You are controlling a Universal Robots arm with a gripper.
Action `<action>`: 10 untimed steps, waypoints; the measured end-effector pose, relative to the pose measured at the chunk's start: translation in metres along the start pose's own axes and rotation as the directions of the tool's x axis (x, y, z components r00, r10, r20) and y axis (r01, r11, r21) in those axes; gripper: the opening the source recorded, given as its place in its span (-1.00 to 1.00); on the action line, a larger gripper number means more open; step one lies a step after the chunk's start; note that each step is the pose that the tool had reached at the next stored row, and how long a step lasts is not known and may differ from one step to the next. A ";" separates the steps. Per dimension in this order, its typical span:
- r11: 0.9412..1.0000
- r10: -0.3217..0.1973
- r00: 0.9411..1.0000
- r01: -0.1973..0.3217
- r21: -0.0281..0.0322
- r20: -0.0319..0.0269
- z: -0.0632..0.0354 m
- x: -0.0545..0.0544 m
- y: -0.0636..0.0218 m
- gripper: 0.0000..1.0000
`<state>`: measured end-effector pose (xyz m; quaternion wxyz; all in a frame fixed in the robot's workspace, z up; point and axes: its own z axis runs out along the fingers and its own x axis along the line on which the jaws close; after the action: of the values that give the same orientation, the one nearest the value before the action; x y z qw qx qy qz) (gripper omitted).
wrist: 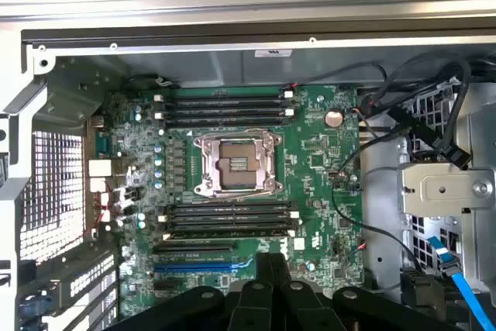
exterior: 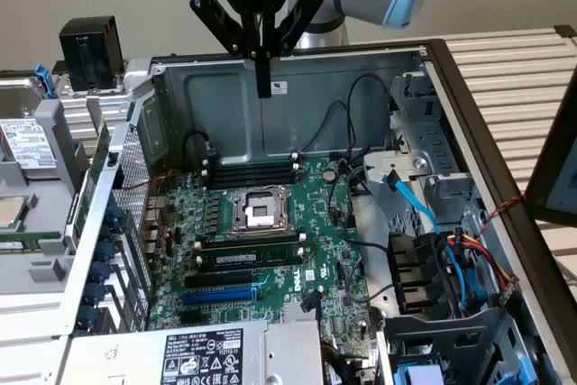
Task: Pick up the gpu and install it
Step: 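Reach for the gpu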
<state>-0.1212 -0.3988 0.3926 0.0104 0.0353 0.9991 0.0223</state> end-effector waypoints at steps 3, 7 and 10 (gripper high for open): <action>1.000 0.000 1.000 0.000 0.000 0.000 0.0000 0.000 0.0000 -0.79; 1.000 0.000 1.000 0.000 0.000 0.000 0.0000 0.000 0.0000 -0.79; 1.000 0.000 1.000 0.000 0.000 0.000 0.0000 0.000 0.0000 -0.79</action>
<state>-0.1212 -0.3988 0.3926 0.0104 0.0354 0.9991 0.0223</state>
